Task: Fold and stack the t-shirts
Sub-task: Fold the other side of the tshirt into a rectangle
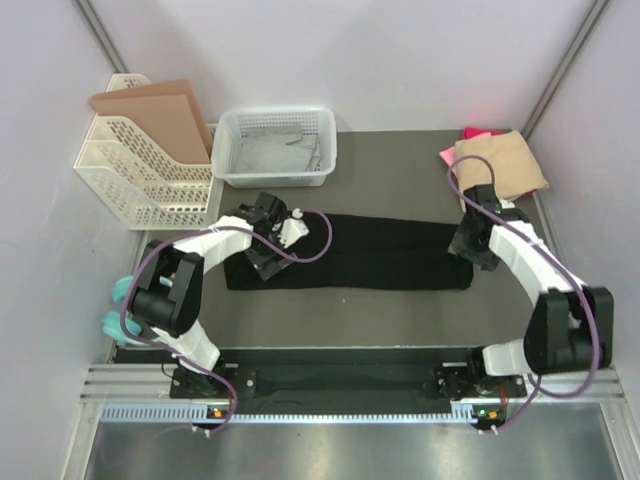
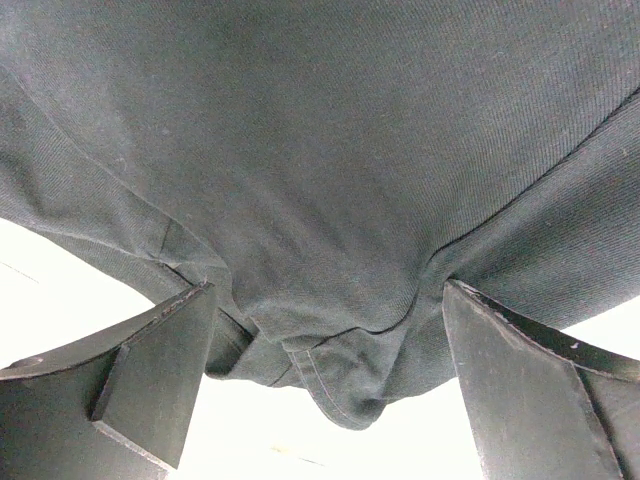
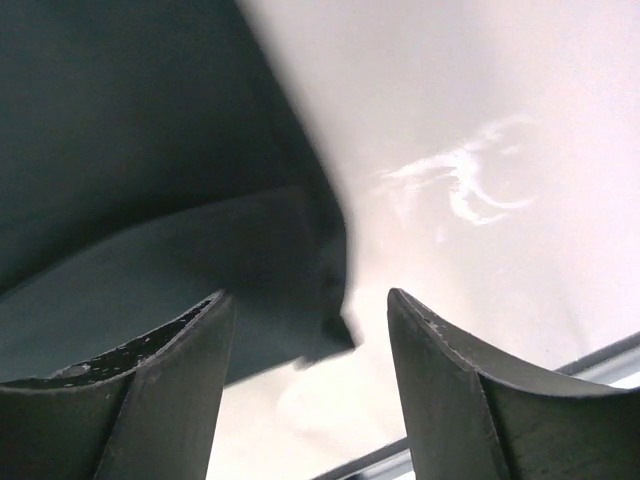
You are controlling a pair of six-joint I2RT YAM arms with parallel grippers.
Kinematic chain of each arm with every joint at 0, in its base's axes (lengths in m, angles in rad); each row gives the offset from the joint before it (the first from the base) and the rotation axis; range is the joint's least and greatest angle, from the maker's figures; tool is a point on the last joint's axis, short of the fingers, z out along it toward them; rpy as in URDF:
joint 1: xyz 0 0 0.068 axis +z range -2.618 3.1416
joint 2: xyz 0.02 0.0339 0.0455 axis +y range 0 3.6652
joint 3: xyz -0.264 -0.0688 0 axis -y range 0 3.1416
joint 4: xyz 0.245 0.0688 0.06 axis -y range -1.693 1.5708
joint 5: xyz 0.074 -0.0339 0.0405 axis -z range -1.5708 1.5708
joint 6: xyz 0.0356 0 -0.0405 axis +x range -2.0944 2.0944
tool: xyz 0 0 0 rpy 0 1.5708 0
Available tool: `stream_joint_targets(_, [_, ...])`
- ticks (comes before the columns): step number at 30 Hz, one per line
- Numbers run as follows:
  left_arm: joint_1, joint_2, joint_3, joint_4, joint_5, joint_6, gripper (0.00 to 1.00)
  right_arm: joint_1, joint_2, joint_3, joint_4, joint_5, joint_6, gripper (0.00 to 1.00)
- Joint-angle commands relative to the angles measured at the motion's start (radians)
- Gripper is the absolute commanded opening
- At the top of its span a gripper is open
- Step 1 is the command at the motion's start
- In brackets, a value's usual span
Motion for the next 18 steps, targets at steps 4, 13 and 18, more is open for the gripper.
stream_joint_targets(4, [0.022, 0.024, -0.019, -0.086, -0.036, 0.021, 0.99, 0.232, -0.074, 0.017, 0.000, -0.163, 0.056, 0.63])
stream_joint_targets(13, [0.023, -0.006, -0.045, -0.089, -0.048, 0.029, 0.99, 0.234, 0.033, -0.071, 0.120, -0.194, 0.093, 0.63])
stream_joint_targets(18, [0.022, -0.012, -0.042, -0.093, -0.037, 0.025, 0.99, 0.212, 0.081, -0.055, 0.097, -0.126, 0.083, 0.64])
